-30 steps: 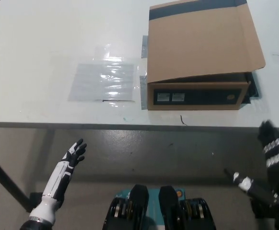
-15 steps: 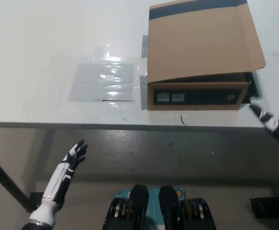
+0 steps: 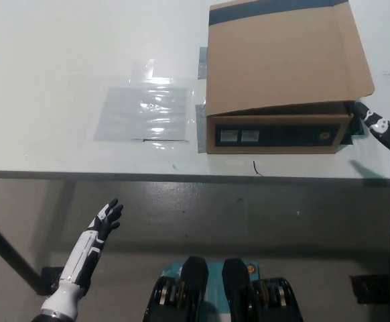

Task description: A small storage box is placed at the center of the table and the robot uses its right hand to slide under its lid and push it upwards to open it

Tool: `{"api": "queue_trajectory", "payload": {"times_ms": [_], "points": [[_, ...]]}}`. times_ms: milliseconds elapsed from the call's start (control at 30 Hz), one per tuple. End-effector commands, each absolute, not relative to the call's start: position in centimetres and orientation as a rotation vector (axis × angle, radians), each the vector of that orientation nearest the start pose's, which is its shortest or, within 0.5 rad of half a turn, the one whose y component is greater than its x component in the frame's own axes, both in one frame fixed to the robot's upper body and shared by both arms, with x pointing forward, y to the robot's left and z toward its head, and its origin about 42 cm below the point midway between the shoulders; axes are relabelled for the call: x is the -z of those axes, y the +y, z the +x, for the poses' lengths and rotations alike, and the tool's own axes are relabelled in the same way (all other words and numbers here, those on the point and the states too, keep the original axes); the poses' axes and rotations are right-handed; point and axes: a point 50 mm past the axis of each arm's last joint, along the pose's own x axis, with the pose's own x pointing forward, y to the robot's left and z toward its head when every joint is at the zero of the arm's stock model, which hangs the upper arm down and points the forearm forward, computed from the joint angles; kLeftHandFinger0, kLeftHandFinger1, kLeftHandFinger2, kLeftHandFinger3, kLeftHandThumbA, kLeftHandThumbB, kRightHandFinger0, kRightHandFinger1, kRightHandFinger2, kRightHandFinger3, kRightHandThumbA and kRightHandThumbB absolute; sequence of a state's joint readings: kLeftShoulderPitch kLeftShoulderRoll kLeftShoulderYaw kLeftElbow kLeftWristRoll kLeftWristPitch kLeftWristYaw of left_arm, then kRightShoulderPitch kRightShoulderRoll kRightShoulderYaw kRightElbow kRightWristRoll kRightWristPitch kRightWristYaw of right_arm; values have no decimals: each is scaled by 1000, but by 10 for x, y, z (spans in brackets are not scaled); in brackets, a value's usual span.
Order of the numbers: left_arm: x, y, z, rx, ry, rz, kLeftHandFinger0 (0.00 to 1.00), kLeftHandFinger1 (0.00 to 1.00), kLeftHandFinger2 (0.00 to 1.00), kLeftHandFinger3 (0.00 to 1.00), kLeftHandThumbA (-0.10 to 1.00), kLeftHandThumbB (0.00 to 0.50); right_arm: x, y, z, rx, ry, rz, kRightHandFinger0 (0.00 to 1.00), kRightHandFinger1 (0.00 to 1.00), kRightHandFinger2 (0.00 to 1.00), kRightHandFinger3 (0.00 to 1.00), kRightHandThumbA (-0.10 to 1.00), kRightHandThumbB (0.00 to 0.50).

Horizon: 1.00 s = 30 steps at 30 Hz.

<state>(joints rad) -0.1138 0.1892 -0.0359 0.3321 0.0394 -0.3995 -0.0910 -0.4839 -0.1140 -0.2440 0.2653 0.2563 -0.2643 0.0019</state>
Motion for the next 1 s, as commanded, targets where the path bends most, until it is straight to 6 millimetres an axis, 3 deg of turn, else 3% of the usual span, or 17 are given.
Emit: {"api": "queue_trajectory", "payload": {"times_ms": [0,133,300,433,633,967], "points": [[-76,260,309,169,-229,244,1000,1000,1000,1000,1000,500,-234,-289,439,142,-577,254,1000,1000,1000,1000,1000,251],[-76,260,309,170,-225,240,1000,1000,1000,1000,1000,500,-231,-291,445,158,-564,294,1000,1000,1000,1000,1000,245],[-78,260,311,173,-225,245,1000,1000,1000,1000,1000,500,-235,-289,451,121,-571,359,1000,1000,1000,1000,1000,312],[-78,260,312,177,-230,253,1000,1000,1000,1000,1000,500,-238,-284,451,97,-584,418,1000,1000,1000,1000,1000,329],[-78,261,312,183,-226,254,1000,1000,1000,1000,1000,500,-242,-278,449,55,-592,497,1000,1000,1000,1000,1000,316],[-78,260,313,174,-225,262,1000,1000,1000,1000,1000,500,-249,-272,447,-39,-572,664,1000,1000,1000,1000,1000,354]]}}
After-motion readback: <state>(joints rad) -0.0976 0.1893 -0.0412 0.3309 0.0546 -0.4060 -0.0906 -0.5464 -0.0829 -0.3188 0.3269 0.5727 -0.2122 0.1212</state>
